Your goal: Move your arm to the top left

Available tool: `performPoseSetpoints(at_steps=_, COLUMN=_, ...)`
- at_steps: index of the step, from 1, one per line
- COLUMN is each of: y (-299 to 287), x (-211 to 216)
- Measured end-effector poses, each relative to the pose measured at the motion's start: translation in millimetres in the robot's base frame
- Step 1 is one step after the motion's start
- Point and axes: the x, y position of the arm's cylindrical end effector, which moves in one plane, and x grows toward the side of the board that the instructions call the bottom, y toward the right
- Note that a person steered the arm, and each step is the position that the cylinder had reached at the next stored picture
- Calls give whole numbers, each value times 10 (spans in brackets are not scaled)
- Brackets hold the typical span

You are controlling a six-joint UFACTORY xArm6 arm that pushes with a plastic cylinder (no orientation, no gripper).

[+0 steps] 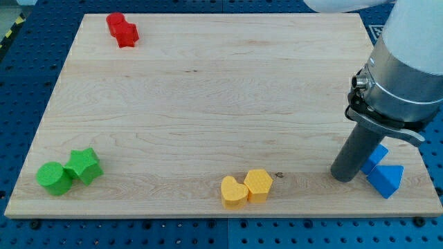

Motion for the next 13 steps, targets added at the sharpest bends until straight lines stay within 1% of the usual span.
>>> performPoseSetpoints(at_steps=1, y=0, x=0)
performPoseSetpoints(at_steps=2, y=-151, x=-180)
performPoseSetpoints(at_steps=5, y=-1286, x=-1675)
performPoseSetpoints(at_steps=8, y=-2470, x=-3012)
performPoseSetpoints(at_steps=9, y=-3131, x=-3309)
performPoseSetpoints(at_steps=10, y=-3654, x=-3644)
performPoseSetpoints(at_steps=11, y=-3695, x=-3791)
performPoseSetpoints(at_steps=12, y=-3868, x=-3807)
performPoseSetpoints(at_steps=13, y=-4213, x=-3771)
